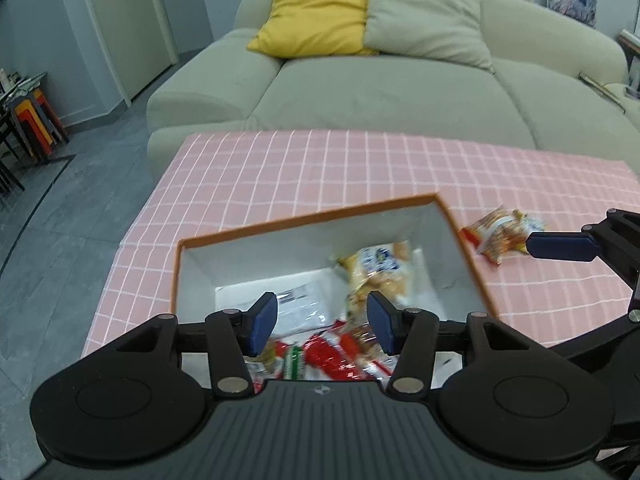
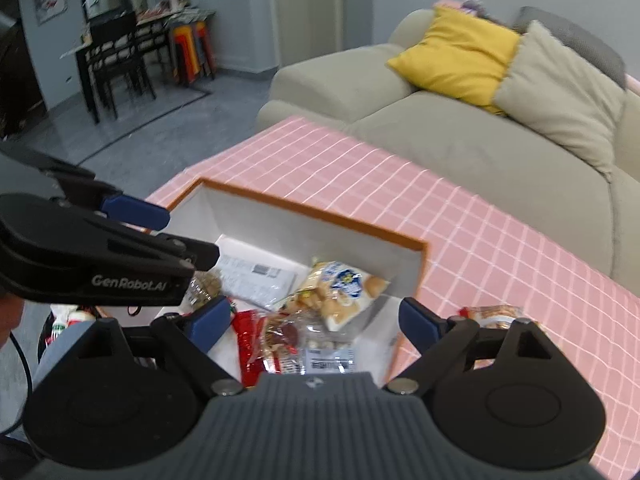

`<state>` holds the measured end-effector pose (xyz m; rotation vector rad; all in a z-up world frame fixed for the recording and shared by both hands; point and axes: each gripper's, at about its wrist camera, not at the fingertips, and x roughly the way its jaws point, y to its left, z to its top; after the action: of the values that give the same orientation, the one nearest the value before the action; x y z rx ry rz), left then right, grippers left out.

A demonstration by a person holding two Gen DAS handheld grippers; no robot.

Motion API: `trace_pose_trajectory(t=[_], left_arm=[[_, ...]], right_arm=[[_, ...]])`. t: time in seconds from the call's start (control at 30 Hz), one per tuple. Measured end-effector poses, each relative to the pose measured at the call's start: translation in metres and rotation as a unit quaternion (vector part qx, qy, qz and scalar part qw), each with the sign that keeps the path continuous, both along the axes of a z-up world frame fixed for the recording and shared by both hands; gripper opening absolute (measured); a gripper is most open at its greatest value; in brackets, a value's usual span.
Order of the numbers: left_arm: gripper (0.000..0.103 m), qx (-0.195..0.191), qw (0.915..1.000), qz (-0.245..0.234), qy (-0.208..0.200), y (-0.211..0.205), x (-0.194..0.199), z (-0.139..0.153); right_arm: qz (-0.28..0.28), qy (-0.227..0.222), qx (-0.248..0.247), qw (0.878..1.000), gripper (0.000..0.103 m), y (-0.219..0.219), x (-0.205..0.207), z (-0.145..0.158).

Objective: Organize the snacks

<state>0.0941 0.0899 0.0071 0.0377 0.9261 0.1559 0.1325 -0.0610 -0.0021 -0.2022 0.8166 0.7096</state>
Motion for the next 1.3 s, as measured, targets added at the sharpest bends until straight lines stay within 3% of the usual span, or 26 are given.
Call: trace_pose_trajectory(t=[0.2, 0.4, 0.93, 1.1, 1.3], left_arm=[[0.063, -0.026, 0.999, 0.011, -0.036, -0.024, -0.008, 0.005], [0.063, -0.04, 0.9984, 0.003, -0.041, -0.049, -0.006, 0.001], [0.063, -0.038, 0.9932, -0.109, -0.015, -0.123, 0.02, -0.023], [0.063, -0.036, 0.9879, -0.15, -0.018, -0.147, 0.037, -0.027], [0.063, -0.035, 0.9855, -0.166, -0.004, -0.165, 0.063, -0.039]], right_arm=[[-0.037, -0.031, 0.014, 0.999, 0.09, -0.034, -0.01, 0.01], [-0.073, -0.054, 0.027, 0.996, 0.09, -0.068, -0.019, 0.004], [-0.182, 0.001, 0.007, 0.983, 0.09, -0.168, -0.006, -0.068], [-0.199, -0.001, -0.002, 0.98, 0.09, -0.19, 0.003, -0.086], [-0.204, -0.015, -0.02, 0.979, 0.089, -0.208, 0.017, -0.105]])
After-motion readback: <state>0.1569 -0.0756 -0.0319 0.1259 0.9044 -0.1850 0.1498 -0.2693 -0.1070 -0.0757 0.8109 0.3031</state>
